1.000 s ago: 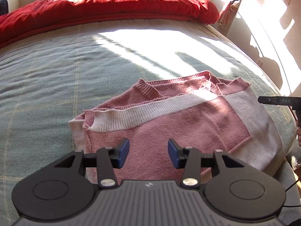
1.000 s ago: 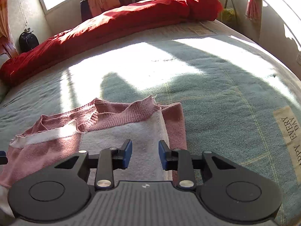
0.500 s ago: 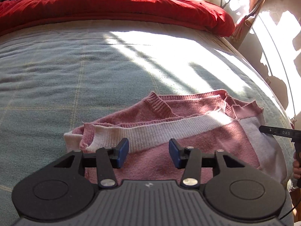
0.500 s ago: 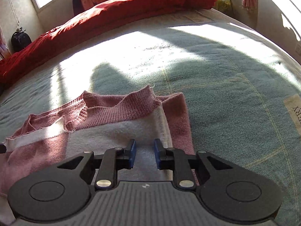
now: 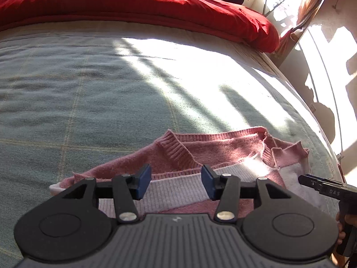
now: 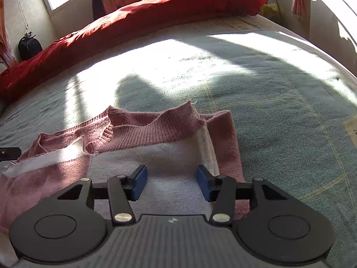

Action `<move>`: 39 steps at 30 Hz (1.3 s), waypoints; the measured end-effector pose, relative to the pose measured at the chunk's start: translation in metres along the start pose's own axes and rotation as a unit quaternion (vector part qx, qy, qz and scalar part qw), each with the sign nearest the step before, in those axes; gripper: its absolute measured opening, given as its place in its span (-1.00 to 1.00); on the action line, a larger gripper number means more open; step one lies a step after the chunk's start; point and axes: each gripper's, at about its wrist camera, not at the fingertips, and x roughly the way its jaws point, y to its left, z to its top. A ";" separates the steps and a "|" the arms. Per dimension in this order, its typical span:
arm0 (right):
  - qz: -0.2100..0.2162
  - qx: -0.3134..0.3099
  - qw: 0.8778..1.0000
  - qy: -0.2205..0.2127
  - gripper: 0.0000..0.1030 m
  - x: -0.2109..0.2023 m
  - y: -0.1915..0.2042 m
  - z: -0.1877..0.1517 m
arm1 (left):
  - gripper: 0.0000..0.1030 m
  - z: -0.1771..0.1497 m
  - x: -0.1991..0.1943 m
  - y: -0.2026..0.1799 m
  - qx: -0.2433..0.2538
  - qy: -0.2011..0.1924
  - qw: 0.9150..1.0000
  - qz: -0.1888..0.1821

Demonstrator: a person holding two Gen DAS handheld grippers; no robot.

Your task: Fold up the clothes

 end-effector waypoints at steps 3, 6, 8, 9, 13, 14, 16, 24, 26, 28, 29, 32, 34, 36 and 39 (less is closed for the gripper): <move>-0.001 -0.002 1.000 -0.002 0.23 0.001 0.004 -0.001 | -0.04 0.003 0.019 -0.016 0.018 0.005 1.000 -0.005; 0.006 -0.007 1.000 -0.001 0.41 0.003 0.006 -0.001 | -0.02 0.004 0.037 -0.019 0.014 0.015 1.000 -0.004; 0.006 -0.017 1.000 0.000 0.54 0.004 0.011 -0.001 | -0.02 0.004 0.042 -0.019 0.010 0.013 1.000 0.007; 0.002 -0.024 1.000 0.001 0.57 0.005 0.014 -0.001 | -0.02 0.004 0.044 -0.019 0.008 0.012 1.000 0.013; -0.019 -0.044 0.999 0.002 0.57 -0.002 0.028 0.005 | 0.21 0.004 0.017 -0.027 0.010 0.000 1.000 0.028; -0.020 -0.048 0.999 -0.001 0.57 -0.005 0.032 0.007 | 0.34 0.000 0.008 -0.029 0.010 -0.006 0.999 0.035; -0.001 -0.054 0.998 -0.009 0.57 -0.008 0.041 0.017 | 0.55 -0.007 -0.010 -0.033 0.006 -0.017 0.999 0.049; 0.097 -0.064 0.993 0.011 0.57 0.033 0.078 0.061 | 0.55 -0.042 -0.041 -0.033 -0.026 -0.026 0.997 0.071; 0.095 -0.071 0.992 0.035 0.57 0.057 0.085 0.068 | 0.55 -0.046 -0.041 -0.032 -0.021 -0.019 0.997 0.069; 0.079 -0.080 0.991 0.067 0.57 0.082 0.089 0.070 | 0.55 -0.048 -0.045 -0.029 -0.030 -0.014 0.997 0.071; 0.069 -0.083 0.991 0.074 0.57 0.088 0.091 0.071 | 0.55 -0.048 -0.046 -0.027 -0.035 -0.011 0.997 0.072; 0.066 -0.108 0.990 0.063 0.57 0.068 0.104 0.069 | 0.55 -0.049 -0.062 -0.025 -0.041 -0.020 0.996 0.079; 0.077 -0.111 0.990 0.042 0.57 0.038 0.109 0.061 | 0.55 -0.050 -0.074 -0.025 -0.050 -0.029 0.995 0.085; 0.101 -0.092 0.990 0.030 0.63 0.012 0.109 0.050 | 0.55 -0.052 -0.083 -0.026 -0.064 -0.035 0.994 0.083; 0.134 -0.042 0.990 0.029 0.72 -0.016 0.102 0.027 | 0.56 -0.062 -0.092 -0.029 -0.090 -0.030 0.994 0.054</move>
